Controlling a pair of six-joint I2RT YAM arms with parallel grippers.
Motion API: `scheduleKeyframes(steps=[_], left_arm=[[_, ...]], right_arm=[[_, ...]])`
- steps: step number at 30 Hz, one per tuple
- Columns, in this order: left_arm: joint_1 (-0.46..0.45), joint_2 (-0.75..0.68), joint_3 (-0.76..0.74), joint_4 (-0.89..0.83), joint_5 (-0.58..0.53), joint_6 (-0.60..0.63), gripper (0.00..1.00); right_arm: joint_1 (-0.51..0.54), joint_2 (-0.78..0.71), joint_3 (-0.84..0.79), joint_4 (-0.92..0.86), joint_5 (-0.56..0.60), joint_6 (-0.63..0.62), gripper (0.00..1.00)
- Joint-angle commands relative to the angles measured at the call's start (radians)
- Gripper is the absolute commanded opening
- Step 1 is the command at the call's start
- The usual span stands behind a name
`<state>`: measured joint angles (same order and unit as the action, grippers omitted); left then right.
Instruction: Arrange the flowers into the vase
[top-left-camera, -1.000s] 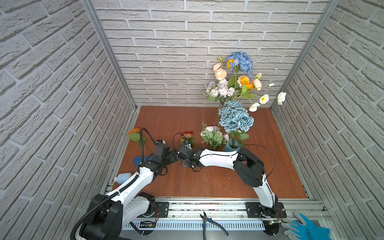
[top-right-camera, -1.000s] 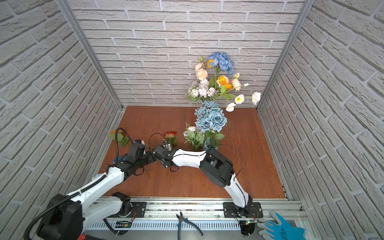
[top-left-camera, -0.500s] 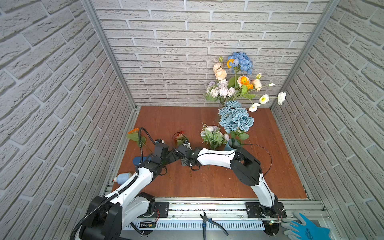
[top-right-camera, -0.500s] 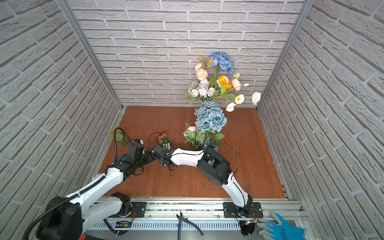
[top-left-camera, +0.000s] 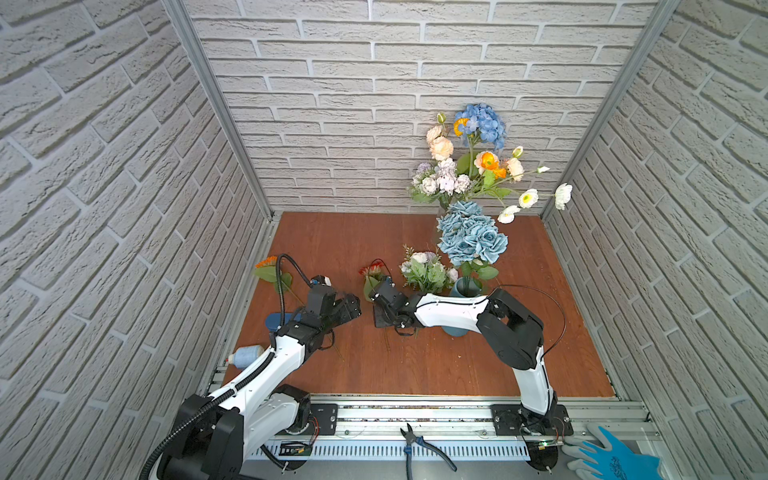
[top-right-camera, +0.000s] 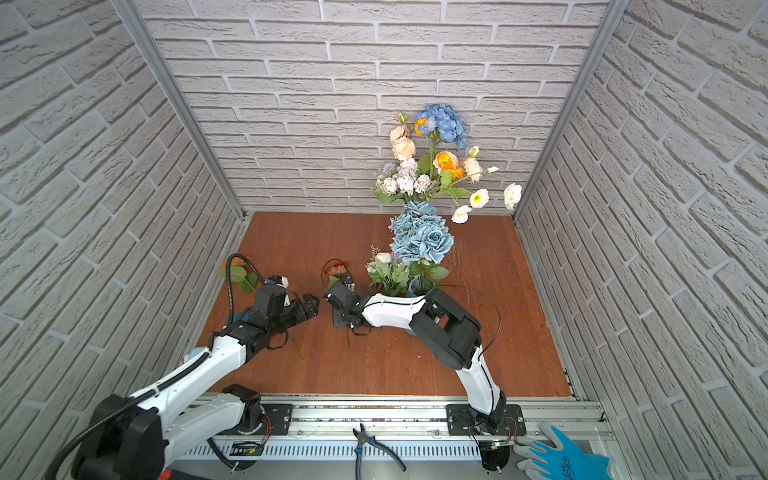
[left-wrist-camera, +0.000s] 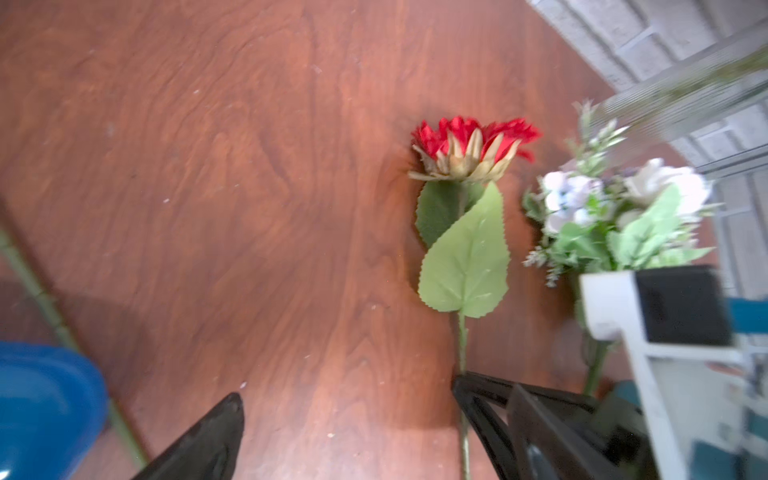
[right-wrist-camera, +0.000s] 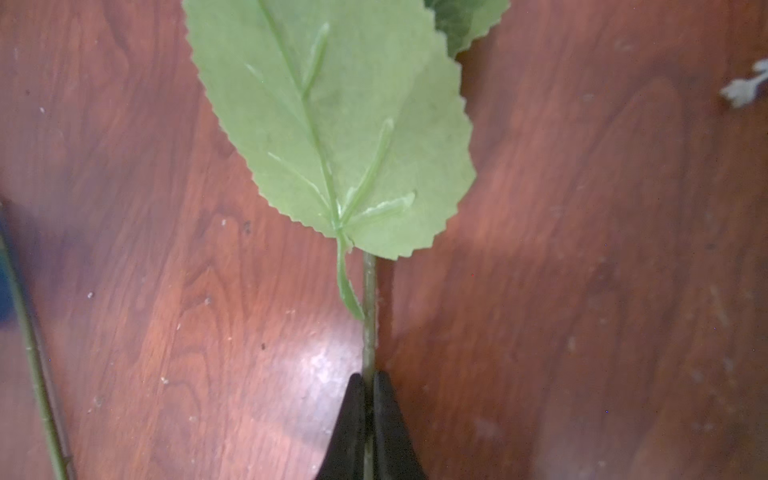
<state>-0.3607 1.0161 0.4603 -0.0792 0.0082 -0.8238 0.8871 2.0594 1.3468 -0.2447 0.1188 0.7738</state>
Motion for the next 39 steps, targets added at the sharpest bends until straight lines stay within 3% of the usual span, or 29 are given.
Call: scheduleKeyframes(steps=[1,9,14,19,27,34,39], left_arm=[[0.005,-0.020,-0.037,0.106,0.061,-0.034,0.97],[0.006,-0.014,-0.150,0.342,0.269,-0.111,0.88],[0.005,0.011,-0.174,0.460,0.406,-0.134,0.83],[-0.001,0.051,-0.173,0.611,0.478,-0.195,0.80],[-0.034,0.193,-0.146,0.773,0.550,-0.255,0.65],[-0.077,0.270,-0.105,0.828,0.578,-0.267,0.46],[-0.078,0.272,-0.098,0.820,0.580,-0.267,0.23]], right_arm=[[-0.036,-0.066,-0.039,0.103,-0.121,-0.012,0.05],[-0.117,-0.178,-0.088,0.209,-0.232,0.020,0.05],[-0.126,-0.209,-0.083,0.249,-0.236,0.013,0.05],[-0.120,-0.244,-0.118,0.349,-0.239,0.012,0.05],[-0.099,-0.303,-0.124,0.380,-0.210,-0.018,0.05],[-0.097,-0.301,-0.134,0.423,-0.218,-0.016,0.05],[-0.098,-0.321,-0.152,0.426,-0.200,-0.028,0.05]])
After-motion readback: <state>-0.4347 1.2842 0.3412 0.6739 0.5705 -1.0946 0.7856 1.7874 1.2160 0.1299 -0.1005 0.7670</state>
